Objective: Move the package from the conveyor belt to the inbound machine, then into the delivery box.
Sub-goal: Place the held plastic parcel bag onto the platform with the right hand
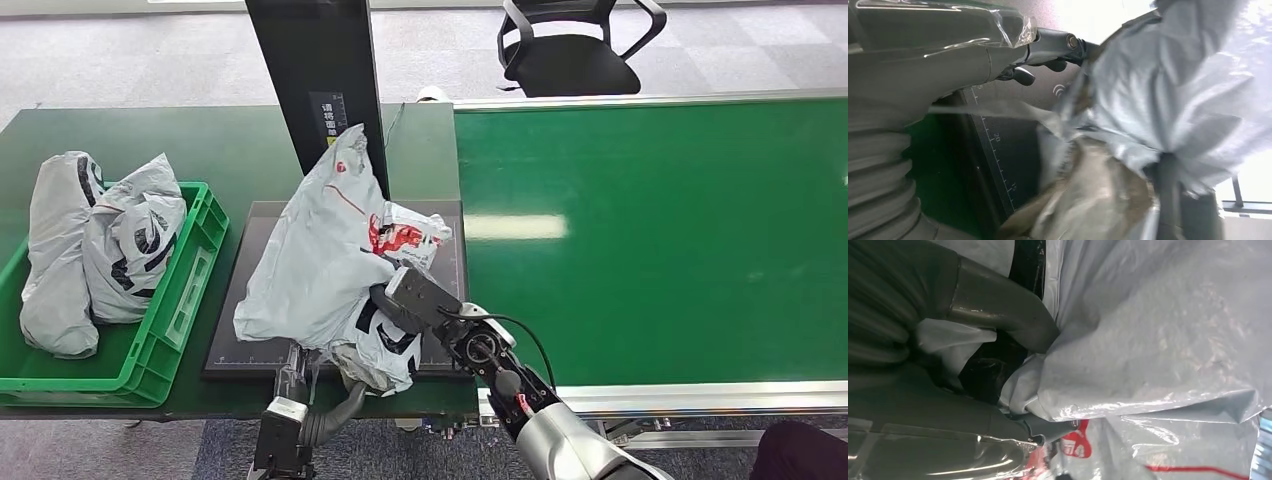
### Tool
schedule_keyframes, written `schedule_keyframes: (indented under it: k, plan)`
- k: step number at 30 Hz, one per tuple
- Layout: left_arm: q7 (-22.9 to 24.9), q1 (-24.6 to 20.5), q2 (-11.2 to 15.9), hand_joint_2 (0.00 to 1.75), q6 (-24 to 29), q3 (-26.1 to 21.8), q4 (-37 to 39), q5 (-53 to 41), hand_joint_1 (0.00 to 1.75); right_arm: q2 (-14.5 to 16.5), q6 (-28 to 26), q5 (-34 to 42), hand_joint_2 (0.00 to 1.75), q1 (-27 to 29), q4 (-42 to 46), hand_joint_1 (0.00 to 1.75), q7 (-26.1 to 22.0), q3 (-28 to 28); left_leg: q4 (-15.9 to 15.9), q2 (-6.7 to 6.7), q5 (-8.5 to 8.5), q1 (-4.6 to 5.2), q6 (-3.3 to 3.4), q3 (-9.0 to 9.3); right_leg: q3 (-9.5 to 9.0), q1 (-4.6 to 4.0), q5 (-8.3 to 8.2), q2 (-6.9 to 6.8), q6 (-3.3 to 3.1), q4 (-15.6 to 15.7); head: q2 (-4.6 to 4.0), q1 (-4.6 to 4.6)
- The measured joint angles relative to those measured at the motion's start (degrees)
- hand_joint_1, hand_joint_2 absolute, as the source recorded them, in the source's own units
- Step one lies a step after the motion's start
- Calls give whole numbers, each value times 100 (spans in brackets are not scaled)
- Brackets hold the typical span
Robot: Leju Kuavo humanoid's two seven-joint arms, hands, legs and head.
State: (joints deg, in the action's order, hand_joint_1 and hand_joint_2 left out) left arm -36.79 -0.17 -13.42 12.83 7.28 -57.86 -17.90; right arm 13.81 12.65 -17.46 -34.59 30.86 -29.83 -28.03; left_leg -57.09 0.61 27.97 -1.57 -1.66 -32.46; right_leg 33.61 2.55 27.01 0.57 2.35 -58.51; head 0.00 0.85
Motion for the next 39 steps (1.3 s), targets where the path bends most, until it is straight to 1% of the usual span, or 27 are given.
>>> schedule_keyframes:
  k: [3, 5, 10, 11, 14, 15, 17, 20, 23, 25, 28, 30, 31, 33, 35, 37, 39]
  plan:
    - [34, 0, 0, 175, -14, 0, 0, -4, 0, 44, 256, -43, 175, -172, -339, 175, 269, -94, 0, 2, 0, 0, 0, 1, 0, 1, 0, 1, 0, 0, 0, -2]
    - [70, 0, 0, 175, -16, 0, 0, -4, 0, 75, 319, -176, 175, -267, -517, 175, 471, -178, 0, 2, 0, 0, 0, 2, 0, 0, 0, 2, 0, 0, 0, -1]
    - [142, 21, 0, 175, 27, 0, -49, -4, 0, 219, -154, -578, 175, -324, -730, 175, 711, -437, 1, 6, 0, -2, 0, 4, 1, -3, 0, 3, 0, -1, 0, -2]
    - [155, 27, 0, 175, 35, 0, -67, -4, 0, 243, -214, -606, 175, -328, -752, 151, 725, -473, 1, 6, 0, -2, 0, 4, 1, -3, 0, 3, 0, 0, 0, -1]
    - [175, 43, 0, 175, 39, 0, -109, -4, 0, 286, -281, -631, 175, -346, -805, 20, 743, -550, 1, 6, 0, -2, 0, 4, 0, -2, 0, 3, 0, 0, 0, 1]
    - [178, 51, 0, 175, 40, 0, -125, -4, 0, 295, -338, -639, 175, -349, -816, 0, 733, -567, 1, 6, 0, -2, 0, 4, -1, -2, 0, 3, 0, 0, 0, 1]
    - [179, 88, 0, 175, 51, 0, -190, -6, 0, 313, -616, -634, 175, -337, -825, 0, 623, -581, 1, 6, 0, -1, 0, 4, -1, -1, 0, 3, 0, 0, 0, 0]
    - [173, 229, -5, 175, 134, 0, -430, -40, 0, 331, -1233, -412, 175, -233, -734, 0, 200, -523, 1, 4, 0, -1, 0, 4, 1, -2, 0, 3, 0, 0, 0, 0]
    - [104, 464, -13, 175, 395, -1, -827, -144, 0, 274, -1591, 35, 175, 110, -252, 0, -272, -311, 1, 2, 2, -2, -1, 2, 5, -2, 2, 2, -1, 0, 0, -2]
    - [-24, 662, -24, 175, 855, -12, -1197, -203, 0, 171, -1703, 351, 175, 544, 342, 0, -499, -107, 1, 0, 6, -2, -3, 0, 6, -2, 7, 1, -3, 1, 0, 0]
    - [-168, 920, -44, 175, 1820, -43, -1740, -260, 0, 8, -1752, 644, 175, 1267, 1244, 0, -669, 154, 1, -2, 16, -2, -4, -3, 7, -2, 14, 0, -3, 2, 0, 0]
    - [-178, 1086, -71, 175, 2352, -74, -2206, -458, 0, -108, -1758, 814, 175, 1825, 1865, 0, -773, 303, 1, -3, 22, -2, -4, -5, 7, -2, 19, -1, -2, 3, 0, 0]
    - [-180, 1172, -95, 175, 2530, -91, -2480, -638, 0, -171, -1762, 911, 175, 2140, 2211, 0, -837, 379, 1, -3, 25, -1, -4, -6, 7, -2, 21, -2, -1, 4, 0, -1]
    - [-181, 1308, -148, 175, 2670, -115, -2980, -1105, 0, -286, -1797, 1091, 175, 2733, 2869, 0, -944, 498, 1, -1, 30, -1, -4, -7, 8, -1, 24, -2, -2, 4, 0, -1]
    - [-181, 1371, -173, 175, 2686, -122, -3292, -1539, 0, -365, -1877, 1230, 175, 3227, 3393, 0, -993, 560, 2, 2, 32, -1, -4, -6, 9, -1, 25, -1, -2, 5, 0, 0]
    - [-181, 1384, -173, 175, 2692, -128, -3494, -1842, 0, -425, -1975, 1331, 175, 3605, 3814, 0, -1002, 591, 4, 5, 32, -1, -4, -6, 8, -1, 25, 0, -2, 5, 0, 0]
    - [-181, 1385, -173, 175, 2695, -143, -3632, -1990, 0, -467, -2040, 1381, 175, 3851, 4125, 0, -1001, 608, 4, 7, 32, -2, -4, -2, 6, -2, 25, 1, -3, 5, 0, -1]
